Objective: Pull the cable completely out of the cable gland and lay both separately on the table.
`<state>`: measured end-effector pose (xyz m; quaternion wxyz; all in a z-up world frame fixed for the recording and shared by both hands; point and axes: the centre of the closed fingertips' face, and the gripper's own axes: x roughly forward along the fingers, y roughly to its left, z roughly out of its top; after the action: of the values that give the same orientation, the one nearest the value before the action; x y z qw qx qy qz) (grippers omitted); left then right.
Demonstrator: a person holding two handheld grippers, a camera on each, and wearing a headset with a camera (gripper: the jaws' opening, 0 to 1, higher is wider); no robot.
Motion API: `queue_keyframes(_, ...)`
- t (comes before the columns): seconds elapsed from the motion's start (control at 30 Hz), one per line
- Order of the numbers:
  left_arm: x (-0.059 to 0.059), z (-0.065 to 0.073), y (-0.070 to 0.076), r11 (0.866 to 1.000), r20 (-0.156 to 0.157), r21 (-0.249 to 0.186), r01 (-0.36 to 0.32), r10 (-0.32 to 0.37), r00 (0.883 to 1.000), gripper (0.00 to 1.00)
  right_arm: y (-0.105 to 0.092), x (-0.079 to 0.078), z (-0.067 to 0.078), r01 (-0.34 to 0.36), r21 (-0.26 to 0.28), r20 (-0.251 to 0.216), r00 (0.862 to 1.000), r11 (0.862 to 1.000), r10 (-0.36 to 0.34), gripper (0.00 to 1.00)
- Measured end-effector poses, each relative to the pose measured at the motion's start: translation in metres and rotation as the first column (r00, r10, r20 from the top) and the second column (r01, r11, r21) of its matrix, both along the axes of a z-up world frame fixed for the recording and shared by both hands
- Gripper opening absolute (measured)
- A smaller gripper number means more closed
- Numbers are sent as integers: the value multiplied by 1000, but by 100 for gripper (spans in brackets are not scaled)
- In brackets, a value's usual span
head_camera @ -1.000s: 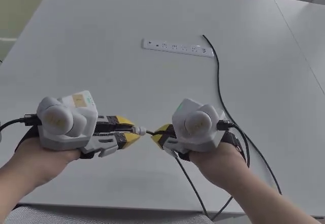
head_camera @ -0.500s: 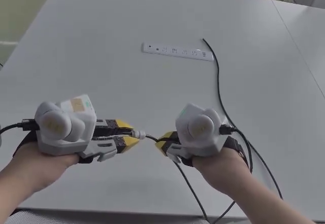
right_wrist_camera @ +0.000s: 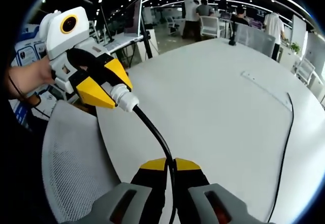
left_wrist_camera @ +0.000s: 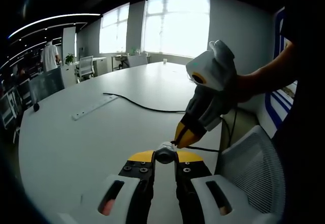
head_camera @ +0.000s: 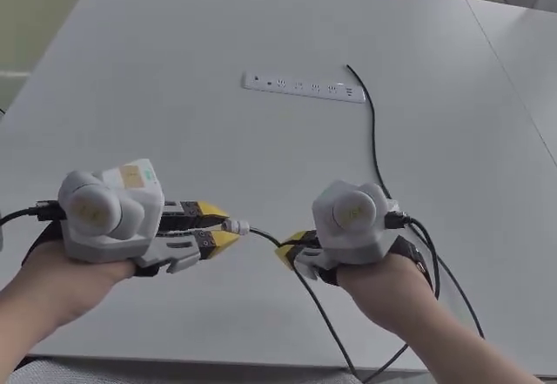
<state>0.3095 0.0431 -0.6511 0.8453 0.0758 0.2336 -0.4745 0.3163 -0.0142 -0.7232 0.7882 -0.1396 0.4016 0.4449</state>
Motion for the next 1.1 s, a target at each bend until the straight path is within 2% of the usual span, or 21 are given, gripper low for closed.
queue_keyframes(0.53, -2, 0, -2, 1000, -2, -3, -3, 3, 1000, 15, -14, -6, -11, 74, 5, -54, 996, 997, -73, 0)
queue_keyframes(0.83, -4, 0, -2, 1000, -4, -3, -2, 2, 1000, 15, -29, -7, -16, 115, 1, -64, 991, 993, -115, 0)
queue_keyframes(1.1, -7, -3, -5, 1000, -8, 0, 2, -2, 1000, 15, -30, -5, -14, 121, 7, -62, 991, 993, -120, 0)
